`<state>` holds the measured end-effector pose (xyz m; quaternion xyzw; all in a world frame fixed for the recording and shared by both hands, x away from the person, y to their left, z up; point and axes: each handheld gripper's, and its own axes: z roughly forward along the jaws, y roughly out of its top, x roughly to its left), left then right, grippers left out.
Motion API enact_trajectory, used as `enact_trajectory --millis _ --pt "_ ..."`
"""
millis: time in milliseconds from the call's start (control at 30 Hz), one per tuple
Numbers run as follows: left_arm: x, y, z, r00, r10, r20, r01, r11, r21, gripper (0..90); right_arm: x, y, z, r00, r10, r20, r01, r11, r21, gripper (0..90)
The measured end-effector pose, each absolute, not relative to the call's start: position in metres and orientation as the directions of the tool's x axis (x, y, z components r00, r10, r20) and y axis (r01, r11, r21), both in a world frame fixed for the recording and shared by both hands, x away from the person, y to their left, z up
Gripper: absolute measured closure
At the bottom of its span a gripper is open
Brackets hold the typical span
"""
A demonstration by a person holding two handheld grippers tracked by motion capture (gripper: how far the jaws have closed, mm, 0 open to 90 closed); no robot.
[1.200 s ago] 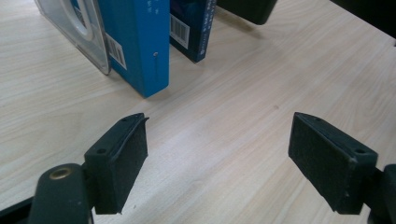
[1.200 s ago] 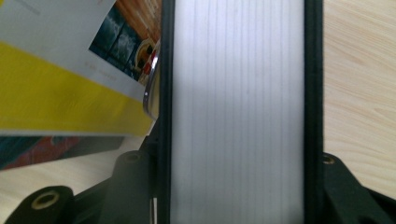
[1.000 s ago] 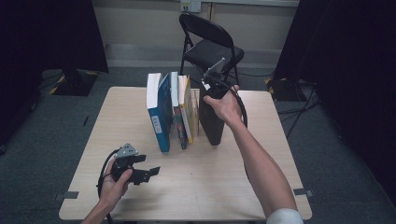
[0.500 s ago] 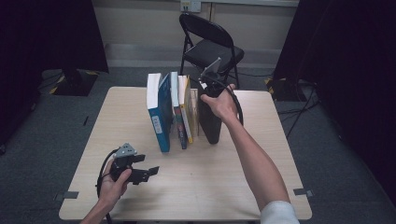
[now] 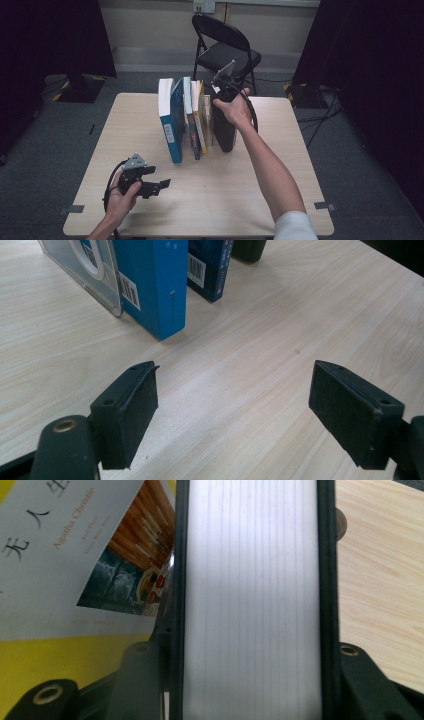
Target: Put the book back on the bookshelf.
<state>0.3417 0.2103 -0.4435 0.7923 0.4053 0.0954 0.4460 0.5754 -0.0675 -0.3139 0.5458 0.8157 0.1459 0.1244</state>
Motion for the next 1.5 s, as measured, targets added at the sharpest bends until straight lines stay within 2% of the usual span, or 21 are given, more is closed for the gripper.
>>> enact_trajectory --millis 400,533,800,1067,1233,1500 --pt "0.339 0.207 -0.443 0.66 0.724 -0.2 0.551 -0.285 0.785 19.5 0.563 -0.072 -0.313 -0.372 0.928 -0.027 0.822 0.343 0.454 50.5" --pt "0.34 0.206 -0.443 0.662 0.722 -0.201 0.552 -0.287 0.783 19.5 0.554 -0.078 -0.31 -0.387 0.922 -0.007 0.807 0.342 0.481 44.8" --pt "0.34 0.207 -0.442 0.655 0.728 -0.202 0.552 -0.279 0.785 19.5 0.525 -0.097 -0.314 -0.418 0.908 0.036 0.751 0.323 0.577 46.3" --pt "0.34 0.205 -0.442 0.66 0.724 -0.203 0.55 -0.281 0.786 19.5 0.499 -0.114 -0.329 -0.442 0.893 0.086 0.693 0.279 0.664 45.4" --pt "0.34 0.205 -0.442 0.658 0.725 -0.203 0.55 -0.277 0.788 19.5 0.484 -0.123 -0.343 -0.464 0.88 0.099 0.617 0.242 0.749 45.3" --pt "0.34 0.205 -0.442 0.658 0.726 -0.2 0.551 -0.283 0.785 19.5 0.477 -0.126 -0.365 -0.477 0.873 0.103 0.589 0.231 0.774 47.4"
